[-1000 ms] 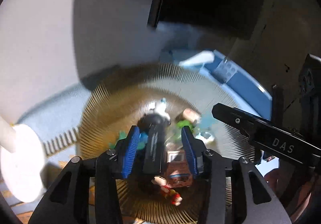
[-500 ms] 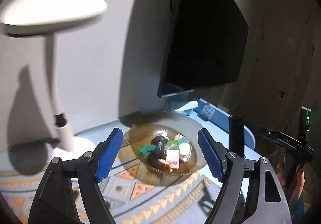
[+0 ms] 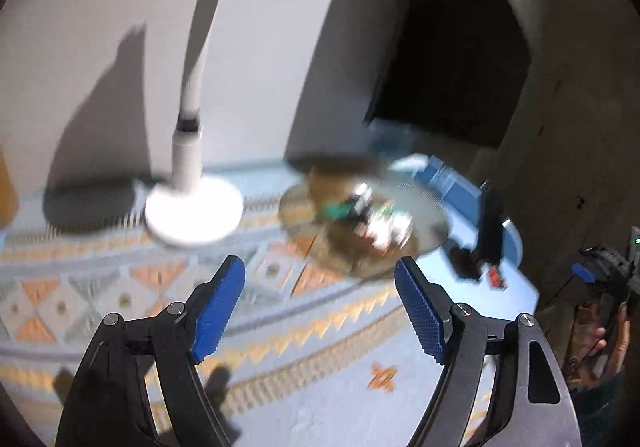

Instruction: Organize rigid objects

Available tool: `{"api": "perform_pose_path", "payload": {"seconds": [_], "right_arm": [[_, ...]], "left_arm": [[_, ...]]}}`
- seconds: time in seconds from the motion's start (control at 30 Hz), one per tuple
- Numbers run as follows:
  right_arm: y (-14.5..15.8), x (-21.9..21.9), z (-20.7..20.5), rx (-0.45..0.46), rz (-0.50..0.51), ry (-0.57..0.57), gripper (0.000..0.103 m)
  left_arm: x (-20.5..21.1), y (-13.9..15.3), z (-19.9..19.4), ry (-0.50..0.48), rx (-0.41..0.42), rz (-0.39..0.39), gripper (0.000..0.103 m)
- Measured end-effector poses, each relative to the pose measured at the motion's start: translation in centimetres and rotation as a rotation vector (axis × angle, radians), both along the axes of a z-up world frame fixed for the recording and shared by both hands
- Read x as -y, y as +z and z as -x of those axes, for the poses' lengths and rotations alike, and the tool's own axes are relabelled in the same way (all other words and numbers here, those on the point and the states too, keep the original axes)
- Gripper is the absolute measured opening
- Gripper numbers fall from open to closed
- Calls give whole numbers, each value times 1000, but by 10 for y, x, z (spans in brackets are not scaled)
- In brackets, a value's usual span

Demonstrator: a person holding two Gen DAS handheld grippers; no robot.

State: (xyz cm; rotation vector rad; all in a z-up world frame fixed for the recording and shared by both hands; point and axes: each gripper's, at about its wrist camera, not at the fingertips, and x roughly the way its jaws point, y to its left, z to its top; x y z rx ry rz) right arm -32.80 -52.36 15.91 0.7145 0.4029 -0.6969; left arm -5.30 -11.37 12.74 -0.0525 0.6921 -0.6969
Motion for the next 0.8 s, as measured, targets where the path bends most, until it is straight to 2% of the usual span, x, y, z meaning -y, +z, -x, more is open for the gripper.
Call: {"api": "perform_pose_path", "payload": {"seconds": [0.17, 0.4, 0.53, 0.8], "right_arm": [[-20, 6, -1, -45, -37, 18, 67], [-32, -5, -24, -84, -49, 99, 67], [-43, -32, -58, -140, -41, 204, 67], [-50, -96, -120, -215, 42, 410, 67]], "left_arm": [[6, -61, -11, 14, -131, -61, 76], [12, -98, -6, 40, -140, -164, 76], [17, -110, -1, 37, -126, -223, 76], [19, -102, 11, 64, -68, -305, 76]]}}
